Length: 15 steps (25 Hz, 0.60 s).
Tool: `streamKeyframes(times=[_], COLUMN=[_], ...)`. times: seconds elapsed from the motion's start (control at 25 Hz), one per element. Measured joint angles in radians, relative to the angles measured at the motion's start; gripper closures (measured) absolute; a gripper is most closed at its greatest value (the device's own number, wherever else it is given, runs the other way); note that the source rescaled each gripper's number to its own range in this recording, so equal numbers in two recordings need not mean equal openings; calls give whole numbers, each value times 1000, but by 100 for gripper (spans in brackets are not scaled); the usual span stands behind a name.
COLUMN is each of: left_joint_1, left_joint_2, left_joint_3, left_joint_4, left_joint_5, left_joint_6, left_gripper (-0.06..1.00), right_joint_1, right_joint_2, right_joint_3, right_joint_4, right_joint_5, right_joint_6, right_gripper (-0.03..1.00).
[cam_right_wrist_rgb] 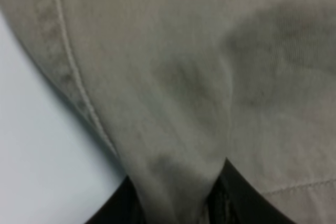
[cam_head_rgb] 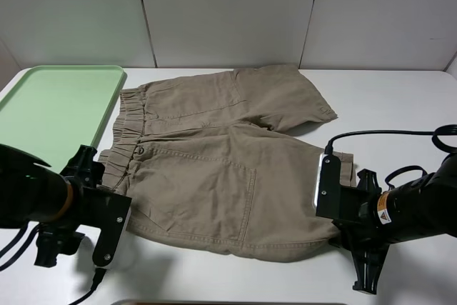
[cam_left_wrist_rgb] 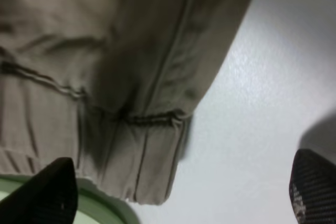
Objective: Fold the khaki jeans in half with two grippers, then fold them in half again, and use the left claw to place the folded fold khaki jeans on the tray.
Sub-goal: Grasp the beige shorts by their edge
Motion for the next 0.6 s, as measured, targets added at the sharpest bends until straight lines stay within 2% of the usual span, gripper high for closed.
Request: streamKeyframes(times=[0.2, 0.36, 0.48, 0.52, 0.56, 0.6], left_joint_1=[0, 0, 0, 0, 0, 0], left_joint_2=[87, 113, 115, 118, 121, 124], left_joint_3=[-82, -95, -95, -95, -95, -95], left_joint_4=[10, 26, 27, 27, 18, 15], left_joint_5=[92, 112, 111, 108, 92, 84], left_joint_6=[-93, -102, -104, -105, -108, -109], left_gripper=[11, 13, 19, 25, 39, 44], right_joint_1=[0, 0, 0, 0, 0, 0], right_joint_2=[1, 1, 3, 4, 4, 4], right_joint_3=[0, 0, 1, 2, 2, 2], right_joint_4=[2, 3, 3, 3, 4, 4], right_joint_5=[-2, -4, -10, -18, -19, -21], right_joint_6=[0, 0, 0, 0, 0, 0], right_gripper=[66, 66, 66, 66, 66, 66])
